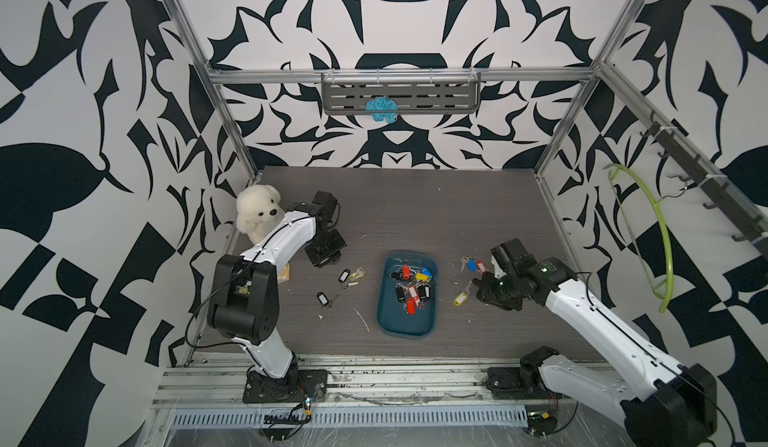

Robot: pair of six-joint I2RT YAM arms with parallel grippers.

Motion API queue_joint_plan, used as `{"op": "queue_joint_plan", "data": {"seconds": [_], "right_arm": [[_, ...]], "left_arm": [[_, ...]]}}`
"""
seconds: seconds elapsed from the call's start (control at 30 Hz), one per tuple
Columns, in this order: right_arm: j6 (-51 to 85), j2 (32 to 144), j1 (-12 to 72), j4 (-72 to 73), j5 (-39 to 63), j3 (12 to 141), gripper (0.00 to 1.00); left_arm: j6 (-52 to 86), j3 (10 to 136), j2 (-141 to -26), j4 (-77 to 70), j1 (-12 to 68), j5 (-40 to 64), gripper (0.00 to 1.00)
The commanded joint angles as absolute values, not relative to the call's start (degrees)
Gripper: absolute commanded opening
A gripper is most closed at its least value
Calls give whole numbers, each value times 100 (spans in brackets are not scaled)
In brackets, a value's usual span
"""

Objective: Take the keys out of the storage box
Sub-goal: Place the key at the center of the board.

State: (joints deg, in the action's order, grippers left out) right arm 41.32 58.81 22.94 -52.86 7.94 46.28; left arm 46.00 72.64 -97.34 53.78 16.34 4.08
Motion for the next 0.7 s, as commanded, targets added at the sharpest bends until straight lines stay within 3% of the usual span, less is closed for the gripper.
{"op": "queue_joint_plan", "data": {"seconds": [0.0, 0.1, 0.17, 0.27, 0.37, 0.4, 0.47, 0.67], "right_arm": [[4262, 5805, 2418, -5385, 869, 4977, 38], [4336, 5866, 2671, -5440, 745, 5142, 43], [4402, 5944, 2860, -5441, 663, 5249, 46], [4484, 6130, 3175, -5366, 554, 5389, 54], [4530, 6445, 3527, -5293, 409, 5563, 54], [4546, 6543, 3633, -5261, 363, 5612, 54], [4575, 6797, 3836, -5188, 301, 5731, 52], [4405, 7661, 4383, -5273, 3, 6388, 50]], "left_arm": [[4325, 7461, -9916, 5293, 1558, 536, 0], [4285, 7438, -10043, 5208, 1520, 534, 1], [4254, 7393, -10109, 5130, 1503, 562, 10], [4236, 7282, -10117, 5007, 1503, 623, 37], [4236, 7128, -9993, 4886, 1503, 609, 65], [4236, 7084, -9940, 4858, 1503, 592, 79], [4221, 6983, -9757, 4821, 1503, 500, 84], [4248, 6624, -8919, 4758, 1503, 186, 84]]}}
